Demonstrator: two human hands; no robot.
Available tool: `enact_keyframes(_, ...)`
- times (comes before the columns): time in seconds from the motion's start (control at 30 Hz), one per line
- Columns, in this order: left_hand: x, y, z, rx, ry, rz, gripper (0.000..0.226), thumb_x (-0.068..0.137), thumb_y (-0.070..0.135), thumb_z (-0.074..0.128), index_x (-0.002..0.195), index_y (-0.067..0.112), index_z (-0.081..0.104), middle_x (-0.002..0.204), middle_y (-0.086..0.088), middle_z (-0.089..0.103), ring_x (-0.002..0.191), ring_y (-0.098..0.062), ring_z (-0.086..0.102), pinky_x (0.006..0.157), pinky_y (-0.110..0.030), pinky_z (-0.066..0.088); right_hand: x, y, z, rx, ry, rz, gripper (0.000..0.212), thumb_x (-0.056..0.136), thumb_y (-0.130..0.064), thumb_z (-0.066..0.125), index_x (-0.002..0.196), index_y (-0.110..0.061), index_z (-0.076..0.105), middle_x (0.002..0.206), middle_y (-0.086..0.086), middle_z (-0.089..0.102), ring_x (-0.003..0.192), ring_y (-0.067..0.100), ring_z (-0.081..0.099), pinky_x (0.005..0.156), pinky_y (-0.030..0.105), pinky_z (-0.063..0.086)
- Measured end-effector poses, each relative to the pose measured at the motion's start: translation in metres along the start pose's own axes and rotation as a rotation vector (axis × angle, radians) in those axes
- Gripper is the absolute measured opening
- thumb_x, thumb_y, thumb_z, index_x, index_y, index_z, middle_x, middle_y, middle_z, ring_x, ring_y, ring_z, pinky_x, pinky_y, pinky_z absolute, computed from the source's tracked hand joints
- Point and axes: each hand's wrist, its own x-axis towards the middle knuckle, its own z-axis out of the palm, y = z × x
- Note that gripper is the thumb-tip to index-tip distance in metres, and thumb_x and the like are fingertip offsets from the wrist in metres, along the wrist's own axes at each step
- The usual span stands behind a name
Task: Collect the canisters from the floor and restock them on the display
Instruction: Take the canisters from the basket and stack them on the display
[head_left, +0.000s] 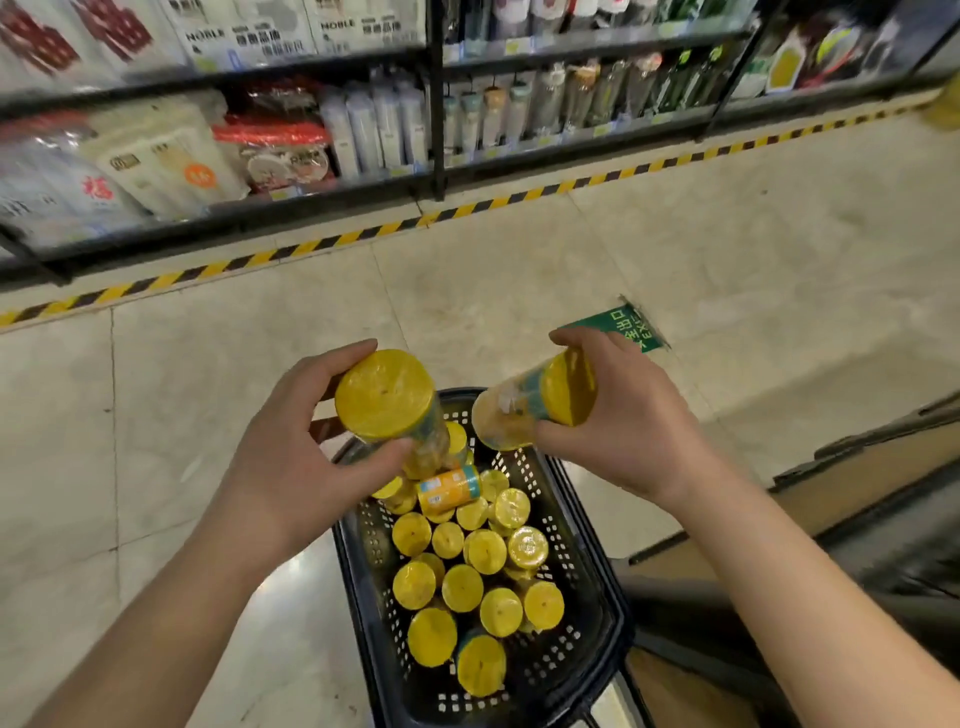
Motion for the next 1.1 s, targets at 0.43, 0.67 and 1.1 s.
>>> enact_keyframes(0.43, -0.014, 0.297, -0.118, -0.026, 0.052, 0.253, 0.075, 0.065, 0.056, 0.079, 0.134, 0.053, 0.051, 0.135, 0.025, 0.054, 0.123, -0.002, 0.054, 0.099, -0.027, 0.05, -0.101, -0.141, -0.256, 0.521, 0.326, -0.172, 0.088, 0.069, -0.028, 0.093, 0.143, -0.041, 0.046, 0.124, -0.015, 0.058, 0.103, -0.003, 0.062, 0.085, 0.017, 0.054)
enact_keyframes(0.67, -0.025, 0.389, -0.109, -0.192, 0.053, 0.332, 0.065, 0.071, 0.036, 0.087, 0.128, 0.051, 0.058, 0.126, 0.022, 0.063, 0.114, 0.0, 0.062, 0.092, -0.035, 0.057, -0.152, -0.154, -0.325, 0.716, 0.559, -0.237, 0.084, 0.057, -0.048, 0.091, 0.134, -0.045, 0.056, 0.12, -0.017, 0.067, 0.105, 0.001, 0.067, 0.088, 0.029, 0.058)
enact_keyframes(1.1, -0.059, 0.475, -0.044, -0.398, -0.244, 0.506, 0.065, 0.062, 0.041, 0.086, 0.123, 0.047, 0.064, 0.121, 0.021, 0.067, 0.113, -0.001, 0.064, 0.095, -0.034, 0.054, -0.291, -0.12, -0.381, 0.478, 0.924, -0.045, 0.081, 0.063, -0.047, 0.092, 0.134, -0.05, 0.053, 0.121, -0.025, 0.065, 0.11, -0.005, 0.062, 0.095, 0.032, 0.056)
